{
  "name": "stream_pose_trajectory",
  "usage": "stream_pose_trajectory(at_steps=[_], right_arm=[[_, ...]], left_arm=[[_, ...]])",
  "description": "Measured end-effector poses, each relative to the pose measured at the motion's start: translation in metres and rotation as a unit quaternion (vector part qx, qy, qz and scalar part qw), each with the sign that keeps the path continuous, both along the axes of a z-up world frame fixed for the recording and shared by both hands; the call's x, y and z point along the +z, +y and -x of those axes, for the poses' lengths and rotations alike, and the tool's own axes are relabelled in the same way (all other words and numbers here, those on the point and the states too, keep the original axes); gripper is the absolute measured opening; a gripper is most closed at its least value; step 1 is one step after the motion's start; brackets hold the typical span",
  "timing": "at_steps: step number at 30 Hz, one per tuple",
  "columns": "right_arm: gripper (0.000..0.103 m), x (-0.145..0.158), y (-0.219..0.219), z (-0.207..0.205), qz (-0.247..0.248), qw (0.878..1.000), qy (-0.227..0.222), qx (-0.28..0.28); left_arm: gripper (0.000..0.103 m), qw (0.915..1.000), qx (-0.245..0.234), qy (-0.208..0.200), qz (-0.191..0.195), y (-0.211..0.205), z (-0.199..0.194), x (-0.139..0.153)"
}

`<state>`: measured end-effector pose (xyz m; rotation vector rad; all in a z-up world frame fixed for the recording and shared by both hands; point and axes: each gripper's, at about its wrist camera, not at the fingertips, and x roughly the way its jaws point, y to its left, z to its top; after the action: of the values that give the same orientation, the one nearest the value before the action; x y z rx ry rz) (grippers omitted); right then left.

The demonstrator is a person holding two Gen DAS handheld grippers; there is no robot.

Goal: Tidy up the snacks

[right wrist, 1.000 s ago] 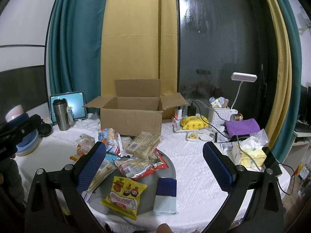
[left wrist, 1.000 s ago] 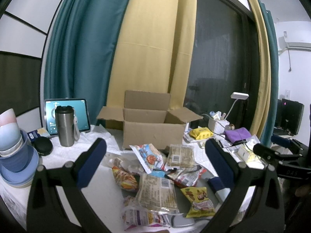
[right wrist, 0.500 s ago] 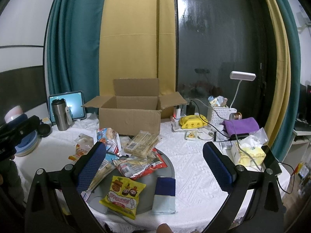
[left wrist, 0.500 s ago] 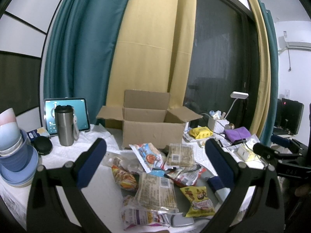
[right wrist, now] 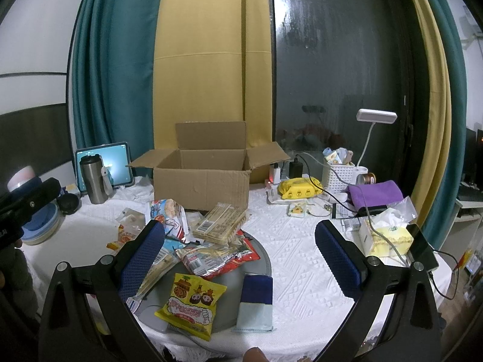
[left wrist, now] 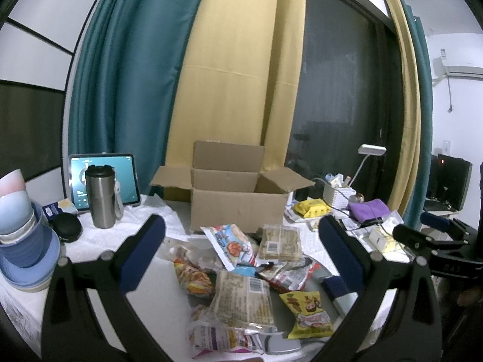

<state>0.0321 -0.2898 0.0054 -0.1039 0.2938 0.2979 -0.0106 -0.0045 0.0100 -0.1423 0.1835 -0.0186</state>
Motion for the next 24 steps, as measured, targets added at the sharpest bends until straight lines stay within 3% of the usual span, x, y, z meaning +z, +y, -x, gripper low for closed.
stream_pose_trajectory(at_steps=[24], right_arm=[[0.102, -0.0013, -0.0015, -0.0009, -0.002, 1.0, 0.004, 0.001]], left_arm=[[0.102, 0.9999, -0.003, 0.01, -0.003, -0.0037, -0.0036, -0.0014]])
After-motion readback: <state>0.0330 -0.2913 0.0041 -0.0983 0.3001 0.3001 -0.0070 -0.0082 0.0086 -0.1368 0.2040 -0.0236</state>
